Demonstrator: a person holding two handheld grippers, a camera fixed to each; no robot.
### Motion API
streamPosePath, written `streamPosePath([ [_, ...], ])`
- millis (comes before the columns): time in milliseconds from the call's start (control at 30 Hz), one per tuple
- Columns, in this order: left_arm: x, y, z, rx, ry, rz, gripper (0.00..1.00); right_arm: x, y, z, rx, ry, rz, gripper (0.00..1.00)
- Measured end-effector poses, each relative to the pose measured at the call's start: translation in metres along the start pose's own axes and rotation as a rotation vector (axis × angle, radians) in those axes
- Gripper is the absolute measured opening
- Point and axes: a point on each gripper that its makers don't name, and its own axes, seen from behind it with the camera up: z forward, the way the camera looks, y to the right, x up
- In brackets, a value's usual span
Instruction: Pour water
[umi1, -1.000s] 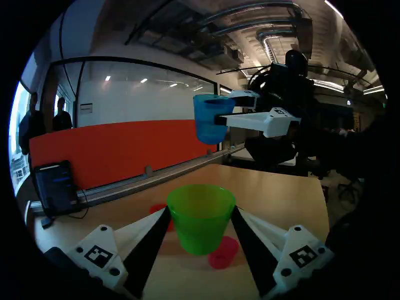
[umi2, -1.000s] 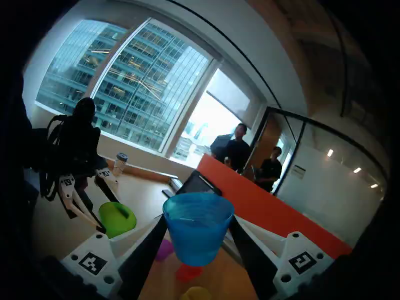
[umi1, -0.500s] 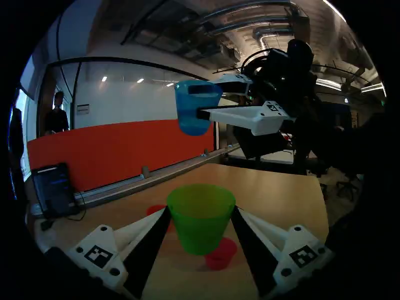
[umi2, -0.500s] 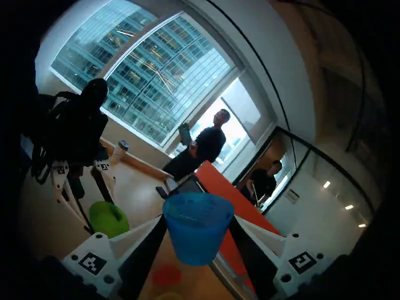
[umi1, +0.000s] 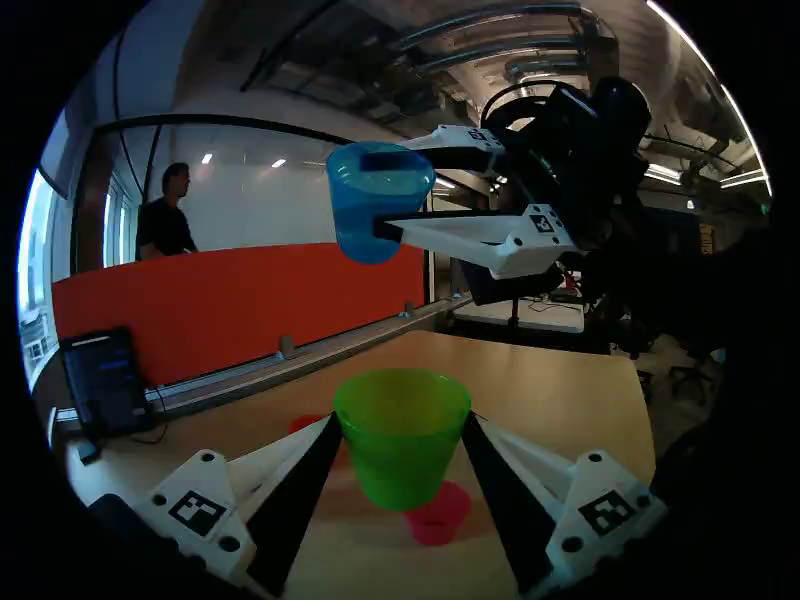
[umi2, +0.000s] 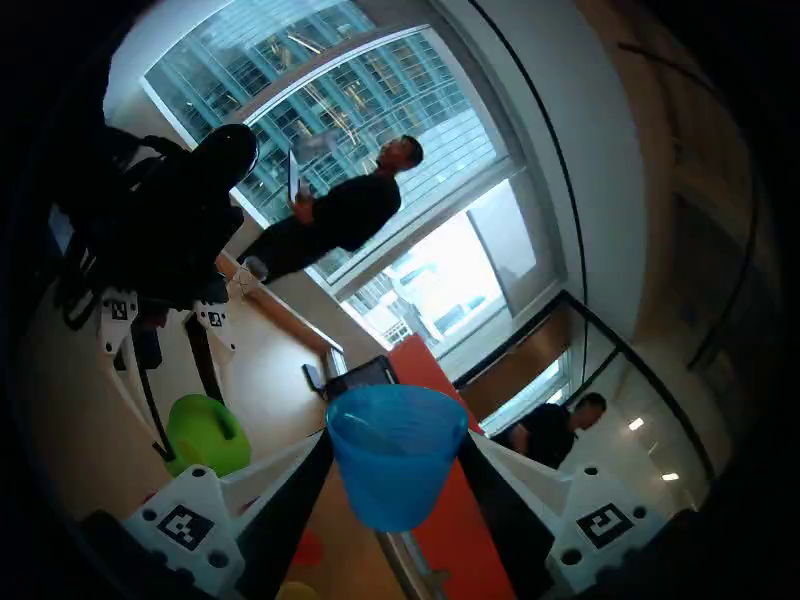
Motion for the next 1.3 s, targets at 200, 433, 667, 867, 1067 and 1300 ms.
streamPosePath([
  [200, 0.001, -0.001, 0.001, 0.0, 0.005, -0.006, 0.86, 0.001, 0.005, 0.002, -0.003, 0.0, -0.069, 0.9],
  [433, 0.003, -0.001, 0.002, -0.005, 0.009, -0.01, 0.86, -0.001, 0.008, 0.006, -0.001, -0.009, -0.134, 0.89],
  [667, 0.004, 0.001, 0.002, -0.009, 0.009, -0.008, 0.86, -0.004, 0.01, 0.009, 0.0, -0.021, -0.204, 0.9],
  [867, 0.005, 0.0, 0.002, -0.009, 0.01, -0.006, 0.86, -0.004, 0.013, 0.011, -0.007, -0.028, -0.241, 0.9],
  [1067, 0.004, -0.001, 0.002, -0.007, 0.008, -0.006, 0.86, -0.004, 0.017, 0.012, -0.02, -0.033, -0.279, 0.9],
  [1300, 0.005, -0.002, 0.002, -0.007, 0.009, -0.007, 0.86, 0.0, 0.021, 0.013, -0.031, -0.033, -0.32, 0.9],
])
